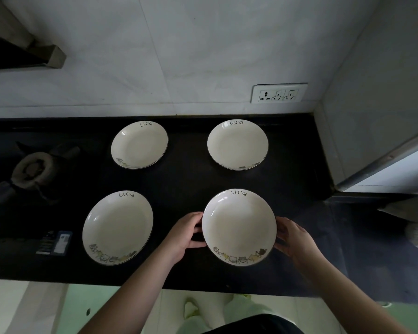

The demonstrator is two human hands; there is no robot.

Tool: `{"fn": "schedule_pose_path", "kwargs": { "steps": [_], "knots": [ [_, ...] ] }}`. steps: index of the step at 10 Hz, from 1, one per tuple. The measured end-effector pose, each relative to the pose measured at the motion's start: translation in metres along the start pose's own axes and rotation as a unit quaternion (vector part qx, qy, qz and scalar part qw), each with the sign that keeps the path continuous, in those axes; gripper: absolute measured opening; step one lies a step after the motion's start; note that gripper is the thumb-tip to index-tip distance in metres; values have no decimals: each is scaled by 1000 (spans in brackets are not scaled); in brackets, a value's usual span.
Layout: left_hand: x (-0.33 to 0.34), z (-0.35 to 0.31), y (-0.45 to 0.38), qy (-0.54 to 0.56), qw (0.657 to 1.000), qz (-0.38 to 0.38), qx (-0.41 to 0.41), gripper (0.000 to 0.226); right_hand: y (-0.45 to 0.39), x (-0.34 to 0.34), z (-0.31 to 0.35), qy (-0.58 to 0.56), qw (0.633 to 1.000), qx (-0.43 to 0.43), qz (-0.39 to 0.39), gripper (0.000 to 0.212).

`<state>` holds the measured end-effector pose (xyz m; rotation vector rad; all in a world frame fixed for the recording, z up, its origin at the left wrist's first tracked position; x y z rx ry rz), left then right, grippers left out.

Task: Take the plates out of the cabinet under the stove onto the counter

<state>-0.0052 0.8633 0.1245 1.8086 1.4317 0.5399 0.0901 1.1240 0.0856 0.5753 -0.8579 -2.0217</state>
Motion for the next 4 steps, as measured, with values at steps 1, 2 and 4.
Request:
{"fn": "schedule_pose_path", "kwargs": {
  "steps": [1,2,4],
  "knots": [
    [1,0,0,-12,1000,3,7,18,0,-1,-5,3,1000,0,-6,22],
    [2,0,0,-28,1000,7,-3,24,2,-3,-4,9,1000,-1,-10,23],
    [-31,-7,-9,-256,949,-110,148,41,-2,-3,9,78,996,-52,-13,24]
  ]
}}
Point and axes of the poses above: each hand's wrist, its own y-axis away from the middle knuckle, its own x-axis out of the palm, z = x × y, the point moved 2 cm from there along -y, towards the middle knuckle, and after that the axes turned 4 degrees about -z, right-handed, at the moved point
